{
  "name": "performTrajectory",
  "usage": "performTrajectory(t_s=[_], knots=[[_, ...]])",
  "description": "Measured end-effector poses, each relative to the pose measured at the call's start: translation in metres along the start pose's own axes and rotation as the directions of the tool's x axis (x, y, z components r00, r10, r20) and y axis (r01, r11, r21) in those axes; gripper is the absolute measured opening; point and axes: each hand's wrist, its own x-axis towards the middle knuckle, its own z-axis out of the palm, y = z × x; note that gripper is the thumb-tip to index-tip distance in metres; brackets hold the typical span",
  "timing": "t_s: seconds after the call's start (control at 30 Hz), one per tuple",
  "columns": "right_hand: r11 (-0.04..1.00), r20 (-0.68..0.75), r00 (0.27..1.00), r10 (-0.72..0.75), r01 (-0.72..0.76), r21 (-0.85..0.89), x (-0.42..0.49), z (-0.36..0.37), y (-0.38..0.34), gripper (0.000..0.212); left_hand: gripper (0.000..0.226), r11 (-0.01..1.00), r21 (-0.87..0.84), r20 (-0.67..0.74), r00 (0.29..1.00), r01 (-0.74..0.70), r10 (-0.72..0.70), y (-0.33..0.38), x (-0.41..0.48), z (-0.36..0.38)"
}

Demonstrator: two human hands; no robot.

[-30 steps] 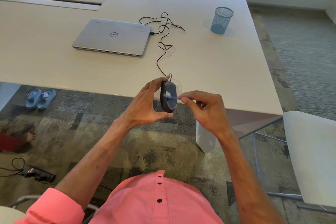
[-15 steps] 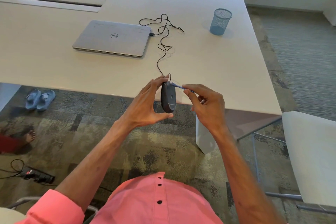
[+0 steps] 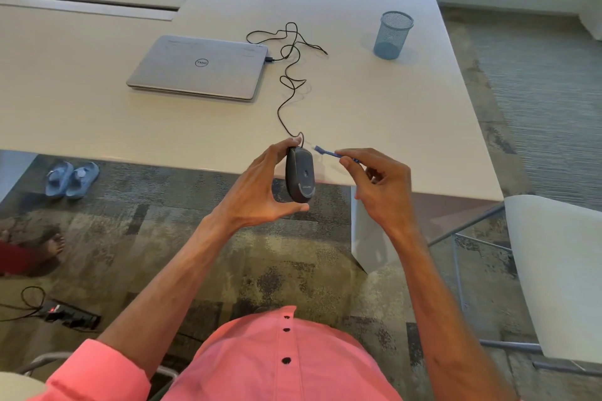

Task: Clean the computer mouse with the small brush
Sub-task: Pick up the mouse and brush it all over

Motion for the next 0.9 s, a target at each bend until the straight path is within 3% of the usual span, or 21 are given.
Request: performTrajectory(t_s=[0.23, 0.43, 0.63, 0.9], knots=[[0.997, 0.064, 0.998, -0.015, 0.019, -0.069, 0.000, 0.003, 0.004, 0.010, 0.126, 0.999, -0.037, -0.034, 0.999, -0.009, 0.007, 0.000, 0.005, -0.001], [0.999, 0.267, 0.963, -0.028, 0.032, -0.009, -0.005, -0.014, 0.010, 0.008, 0.128, 0.999, -0.034, -0.040, 0.999, -0.002, 0.001, -0.009, 0.003, -0.003], [0.999, -0.003, 0.999, -0.032, 0.032, 0.018, 0.006, 0.001, 0.003, 0.014, 0.127, 1.000, -0.026, -0.048, 0.999, -0.006, 0.005, -0.010, 0.004, -0.004], [0.998, 0.098, 0.995, -0.008, 0.014, -0.061, 0.002, 0.008, 0.000, 0.009, 0.129, 0.999, -0.031, -0.086, 0.996, -0.012, 0.009, -0.013, 0.008, -0.008]])
